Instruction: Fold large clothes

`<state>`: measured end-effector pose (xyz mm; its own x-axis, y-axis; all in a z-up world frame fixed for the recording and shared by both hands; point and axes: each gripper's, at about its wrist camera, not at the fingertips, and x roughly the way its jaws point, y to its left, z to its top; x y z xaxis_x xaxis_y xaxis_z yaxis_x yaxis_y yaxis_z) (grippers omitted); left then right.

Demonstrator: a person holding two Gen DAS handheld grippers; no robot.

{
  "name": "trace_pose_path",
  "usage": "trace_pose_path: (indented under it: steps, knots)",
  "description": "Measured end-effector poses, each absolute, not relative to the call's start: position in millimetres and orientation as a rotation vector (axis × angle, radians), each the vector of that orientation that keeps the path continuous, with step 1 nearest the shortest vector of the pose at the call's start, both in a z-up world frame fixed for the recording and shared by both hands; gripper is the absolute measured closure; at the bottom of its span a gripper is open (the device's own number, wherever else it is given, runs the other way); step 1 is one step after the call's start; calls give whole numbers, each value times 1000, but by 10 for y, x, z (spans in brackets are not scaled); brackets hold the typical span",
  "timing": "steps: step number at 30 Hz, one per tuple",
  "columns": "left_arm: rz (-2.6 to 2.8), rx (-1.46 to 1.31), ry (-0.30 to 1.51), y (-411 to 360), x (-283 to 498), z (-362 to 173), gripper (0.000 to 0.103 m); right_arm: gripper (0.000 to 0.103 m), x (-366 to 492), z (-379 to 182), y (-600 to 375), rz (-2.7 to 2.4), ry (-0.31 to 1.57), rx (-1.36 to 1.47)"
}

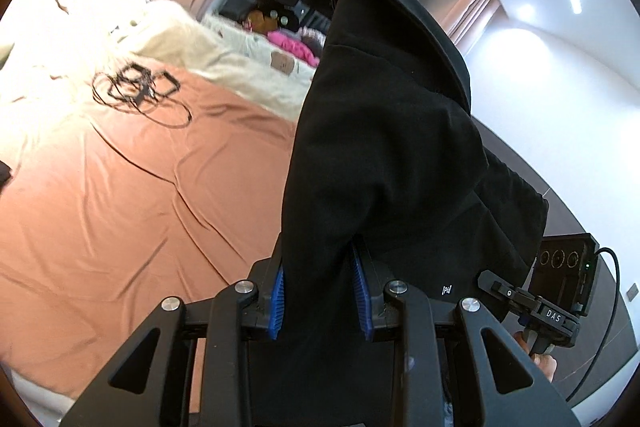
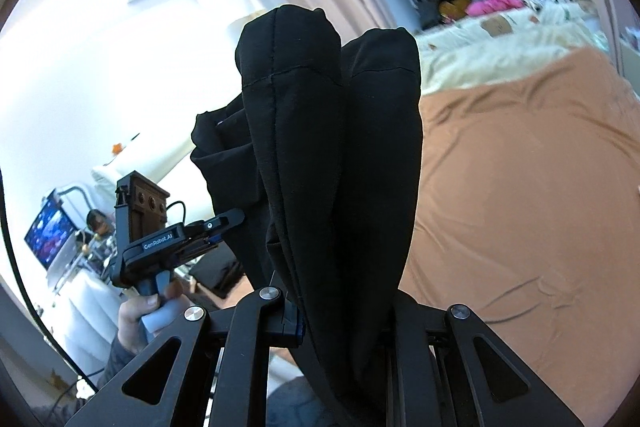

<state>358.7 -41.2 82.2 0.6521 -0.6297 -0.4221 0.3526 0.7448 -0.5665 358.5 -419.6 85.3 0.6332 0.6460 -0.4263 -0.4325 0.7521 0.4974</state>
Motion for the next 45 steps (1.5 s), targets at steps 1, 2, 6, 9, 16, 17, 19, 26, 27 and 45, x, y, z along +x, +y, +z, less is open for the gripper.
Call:
trace_pose_path:
  steps: [1,2,6,9,16,17,19,26,27,45]
  knots:
    - [-577,-464,633,-342,3494,879,73,86,3546,868,-4177,640,621,364]
    - [-574,-463,622,-276,3397,899,73,86,3485,928,-4106,651,611,354]
    - [-556,-463,579,-33,3064,1042,73,86,3262,1023,-3914,680,588,329]
    - [-539,-463,555,243,3051,1105,73,86,3104,1103,-3762,701,574,307]
    - [-491,-462,489,767,2583,1281,73,86,2800,1215,-3474,766,529,268]
    - [-485,-460,482,829,2578,1280,73,86,2759,1221,-3427,777,524,264]
    - [-470,-463,468,1053,2492,1311,73,86,2654,1233,-3313,800,515,252]
    - [-398,-492,426,1711,2334,1240,73,87,2670,1271,-2830,880,523,205]
    - [-387,-497,424,1813,2265,1224,73,87,2689,1263,-2768,890,524,201]
    - [-201,-488,391,3572,2592,1099,73,86,3100,959,-1089,1059,544,198]
